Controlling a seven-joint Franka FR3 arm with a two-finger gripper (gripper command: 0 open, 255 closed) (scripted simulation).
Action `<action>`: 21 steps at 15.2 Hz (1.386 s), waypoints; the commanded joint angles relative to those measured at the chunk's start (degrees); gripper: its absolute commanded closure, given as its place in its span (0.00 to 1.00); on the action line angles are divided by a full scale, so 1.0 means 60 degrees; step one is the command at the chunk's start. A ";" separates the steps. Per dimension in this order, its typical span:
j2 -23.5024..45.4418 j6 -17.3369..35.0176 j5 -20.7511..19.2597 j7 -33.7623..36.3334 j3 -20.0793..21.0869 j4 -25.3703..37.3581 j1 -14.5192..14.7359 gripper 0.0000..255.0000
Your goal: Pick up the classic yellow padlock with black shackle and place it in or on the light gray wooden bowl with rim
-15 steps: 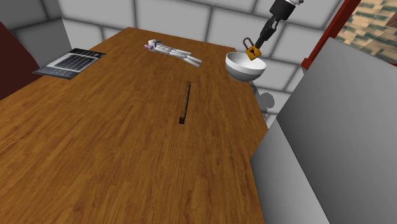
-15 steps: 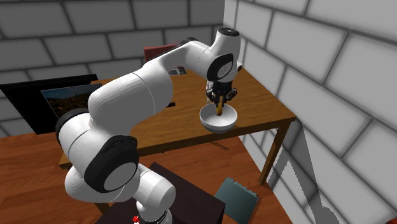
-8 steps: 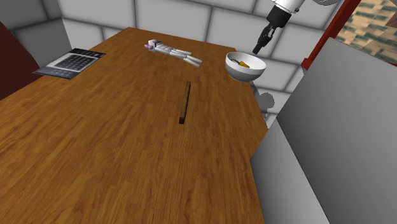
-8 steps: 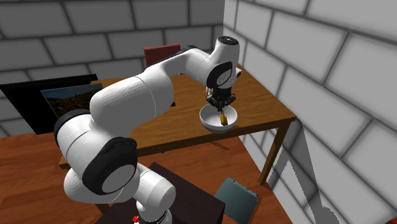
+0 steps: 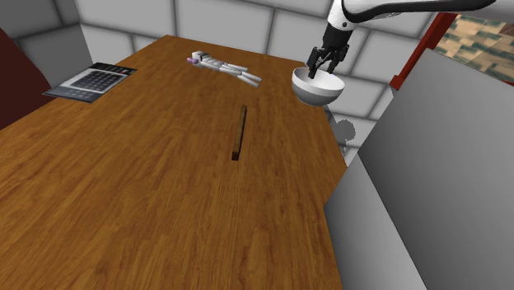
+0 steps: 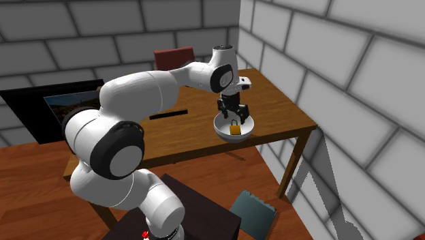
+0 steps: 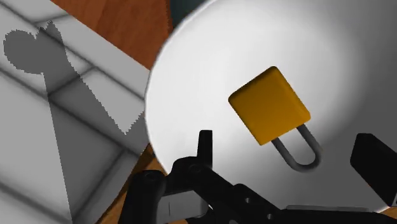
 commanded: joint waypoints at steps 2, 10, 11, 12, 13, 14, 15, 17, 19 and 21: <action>0.0524 0.0121 -0.0459 0.3131 0.0771 0.0028 -0.0614 0.00; 0.0723 0.0977 -0.0565 0.3185 0.0703 -0.0625 -0.0671 0.00; 0.0724 0.0977 -0.0565 0.3186 0.0703 -0.0625 -0.0671 0.00; 0.0724 0.0977 -0.0565 0.3186 0.0703 -0.0625 -0.0671 0.00; 0.0724 0.0977 -0.0565 0.3186 0.0703 -0.0625 -0.0671 0.00; 0.0724 0.0977 -0.0565 0.3186 0.0703 -0.0625 -0.0671 0.00; 0.0724 0.0977 -0.0565 0.3185 0.0704 -0.0625 -0.0671 0.00; 0.0726 0.0978 -0.0565 0.3186 0.0704 -0.0623 -0.0671 1.00; 0.0727 0.0978 -0.0565 0.3186 0.0704 -0.0622 -0.0671 1.00; 0.0731 0.0978 -0.0566 0.3183 0.0702 -0.0617 -0.0673 1.00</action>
